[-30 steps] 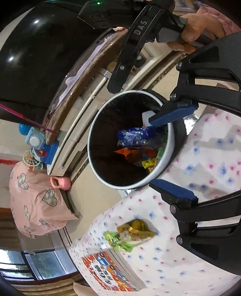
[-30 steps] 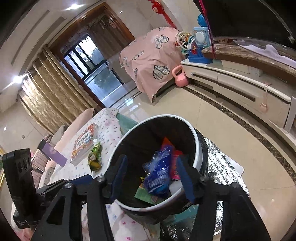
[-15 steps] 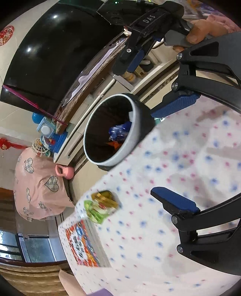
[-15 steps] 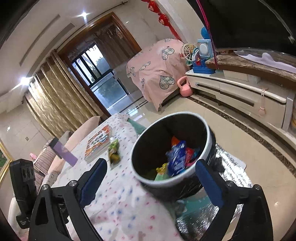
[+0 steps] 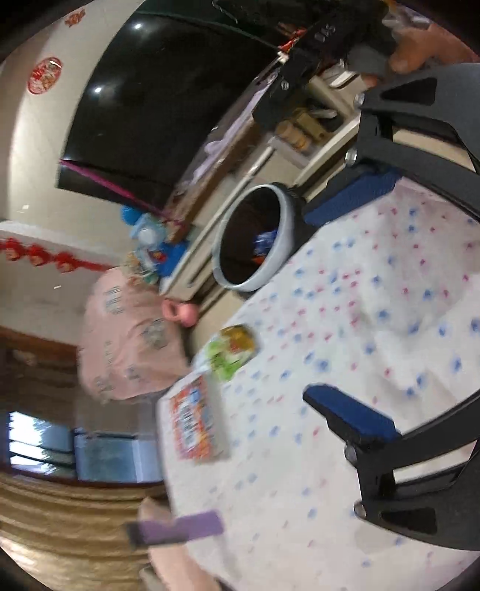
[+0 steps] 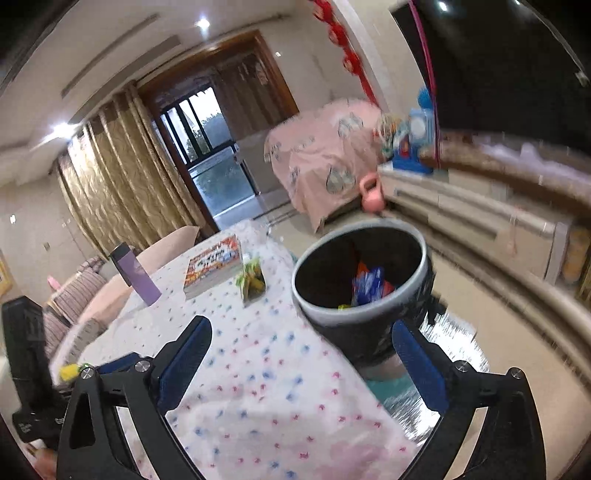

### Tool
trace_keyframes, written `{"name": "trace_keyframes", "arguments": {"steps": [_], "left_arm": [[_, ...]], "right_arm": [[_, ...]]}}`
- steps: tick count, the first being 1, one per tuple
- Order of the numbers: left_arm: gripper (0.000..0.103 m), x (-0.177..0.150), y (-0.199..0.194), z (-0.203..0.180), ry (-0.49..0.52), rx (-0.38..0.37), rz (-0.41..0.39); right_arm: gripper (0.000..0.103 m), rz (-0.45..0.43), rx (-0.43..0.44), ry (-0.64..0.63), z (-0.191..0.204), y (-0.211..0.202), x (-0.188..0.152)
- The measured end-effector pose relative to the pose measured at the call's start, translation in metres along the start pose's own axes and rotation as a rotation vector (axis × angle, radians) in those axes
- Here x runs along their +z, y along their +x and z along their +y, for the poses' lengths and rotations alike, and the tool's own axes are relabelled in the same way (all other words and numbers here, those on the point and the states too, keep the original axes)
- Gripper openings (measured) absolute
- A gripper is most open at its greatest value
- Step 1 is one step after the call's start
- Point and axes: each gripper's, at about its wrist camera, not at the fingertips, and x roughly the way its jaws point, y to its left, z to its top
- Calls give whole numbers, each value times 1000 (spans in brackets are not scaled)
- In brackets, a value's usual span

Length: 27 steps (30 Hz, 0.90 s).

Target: Collect trash

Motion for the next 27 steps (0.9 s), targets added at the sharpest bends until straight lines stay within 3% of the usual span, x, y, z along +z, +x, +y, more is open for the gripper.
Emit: {"name": "trace_keyframes", "arguments": {"steps": [1,4,9,18,27], "left_arm": [[103,0,-7,0,3,13,-29],[103,-5,-25,0,29,80,-96],[103,-22,-33,6,48,159,-146],[103,-41,-31,19,64,251,-155],[103,-47,-34,12,113,280,-176]], "right_arm": [[103,-33,-10,-24,6,-10,3],[103,-125,-46,-99,28,-35,6],[103,-166,-91,-155,45,-37,-14],[103,-157,-91,-120,35,-15,-51],[103,-149,-94,-115,31,-19,-52]]}}
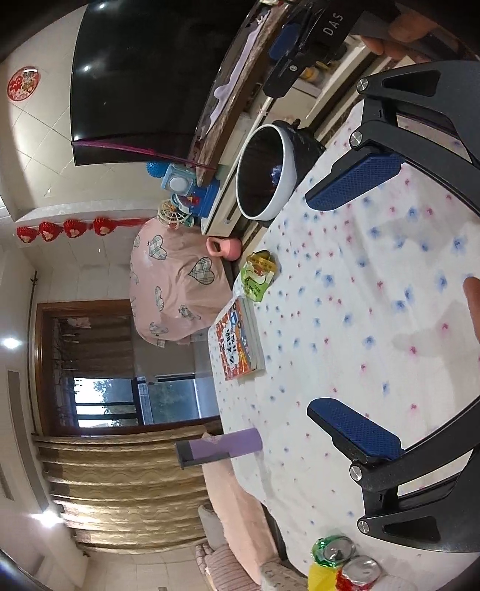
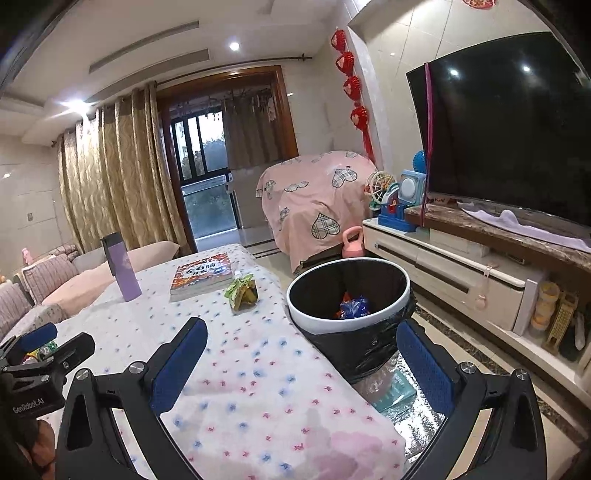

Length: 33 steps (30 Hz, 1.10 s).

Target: Collect trash

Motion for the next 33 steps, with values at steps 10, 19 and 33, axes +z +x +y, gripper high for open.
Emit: {"name": "trace_keyframes", "arguments": {"steps": [10,19,33], "left_arm": [[103,0,-3,-2,1,-14,-2],[103,0,-6,-6,8,-11,-12],[103,0,-9,-8,13,-17,-27]], "right_arm": [[103,0,1,0,-1,0,-1],[103,-16,8,11,-5,-4,-1],[103,-25,14,16,-6,-6,2]]}}
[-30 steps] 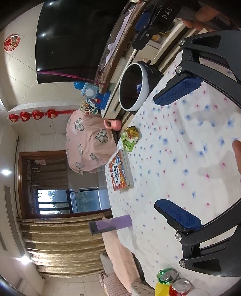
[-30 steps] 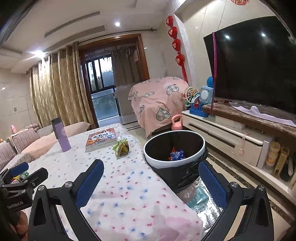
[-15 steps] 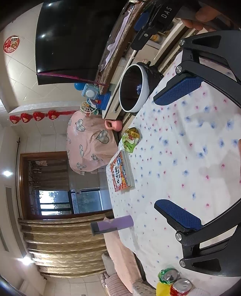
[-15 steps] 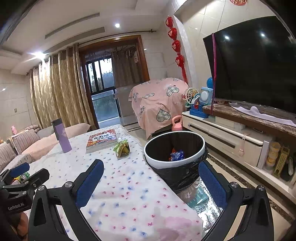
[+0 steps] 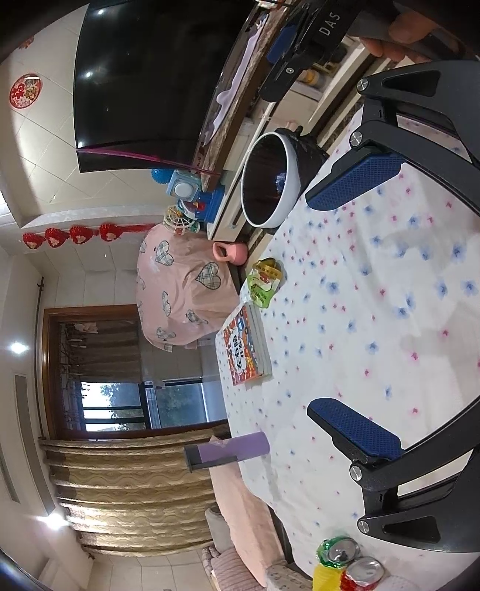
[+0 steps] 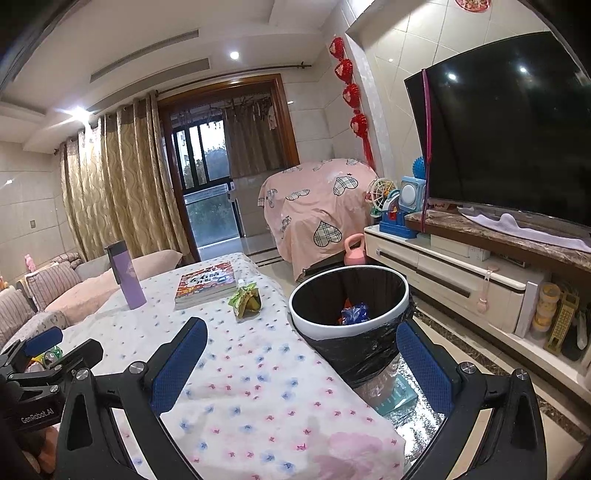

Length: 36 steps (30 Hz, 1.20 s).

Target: Collect trash

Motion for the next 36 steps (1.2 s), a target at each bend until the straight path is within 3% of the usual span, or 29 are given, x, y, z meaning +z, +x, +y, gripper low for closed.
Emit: {"name": "trace_keyframes", "arguments": {"steps": [36], "left_arm": [[103,-5,7,-5,-3,-9,24]], "right_arm": [[103,4,11,2,4,-1,-2]]}}
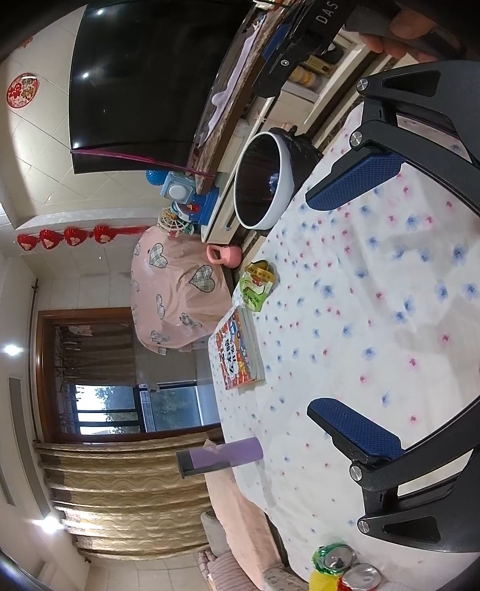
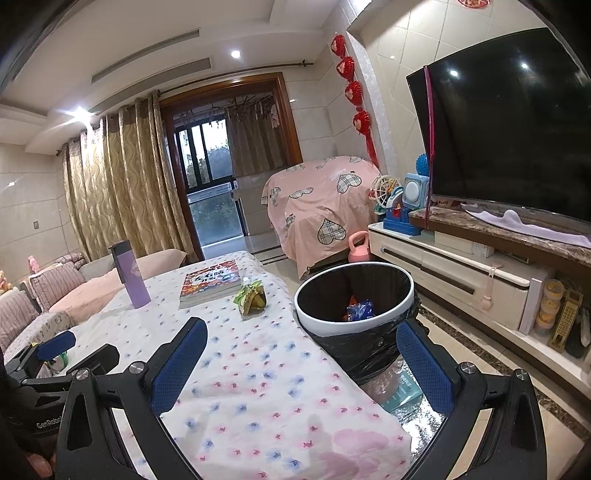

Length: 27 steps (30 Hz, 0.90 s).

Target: Collect trash

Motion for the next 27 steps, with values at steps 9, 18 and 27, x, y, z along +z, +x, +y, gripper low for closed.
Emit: {"name": "trace_keyframes", "arguments": {"steps": [9,18,27], "left_arm": [[103,0,0,1,-1,-3,0],[103,0,0,0,-2,-3,1],[103,-1,0,0,-6,-12,10]], "right_arm": [[103,1,0,-2,1,1,0],[103,2,1,-2,2,1,-1],[103,12,2,5,5,3,-4]]}}
